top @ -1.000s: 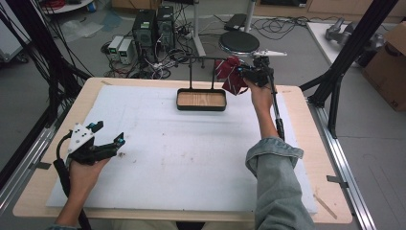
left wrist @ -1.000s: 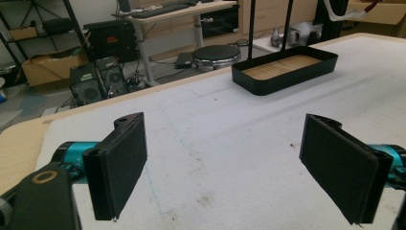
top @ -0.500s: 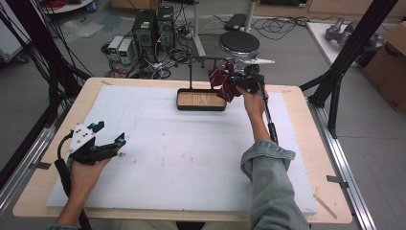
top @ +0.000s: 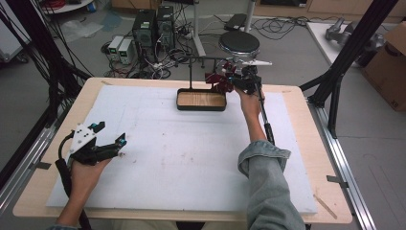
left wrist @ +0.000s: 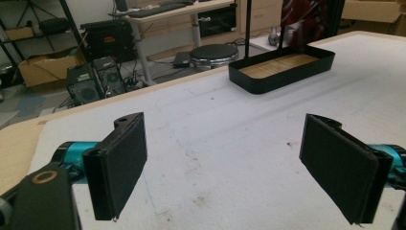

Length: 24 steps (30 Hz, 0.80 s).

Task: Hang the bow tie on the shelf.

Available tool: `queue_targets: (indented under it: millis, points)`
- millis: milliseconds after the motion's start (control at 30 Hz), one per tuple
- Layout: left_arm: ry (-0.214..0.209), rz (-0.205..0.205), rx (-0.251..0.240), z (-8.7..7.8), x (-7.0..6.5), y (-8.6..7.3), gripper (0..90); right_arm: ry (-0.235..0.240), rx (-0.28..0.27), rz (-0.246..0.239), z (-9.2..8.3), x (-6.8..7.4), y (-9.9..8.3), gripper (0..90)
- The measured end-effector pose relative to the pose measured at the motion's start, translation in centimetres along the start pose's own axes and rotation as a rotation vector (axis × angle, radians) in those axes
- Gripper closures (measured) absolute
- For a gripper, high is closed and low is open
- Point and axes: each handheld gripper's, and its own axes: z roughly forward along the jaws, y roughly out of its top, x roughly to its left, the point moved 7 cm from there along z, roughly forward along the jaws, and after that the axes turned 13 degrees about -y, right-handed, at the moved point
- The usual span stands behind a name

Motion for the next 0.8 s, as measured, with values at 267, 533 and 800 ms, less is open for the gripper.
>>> queue_targets:
  millis: [267, 533, 800]
  points:
    - [-0.001, -0.002, 0.001, 0.1, 0.0, 0.0, 16.9, 0.006, 0.012, -0.018, -0.7, -0.2, 0.2, 48.5]
    - [0.000, -0.001, 0.000, 0.1, 0.0, 0.0, 16.9, 0.031, 0.011, -0.027, -2.3, -0.5, 0.6, 35.4]
    - [0.003, -0.005, -0.003, 0.1, 0.0, 0.0, 17.0, 0.027, -0.049, -0.015, -4.8, -1.3, 1.5, 27.8]
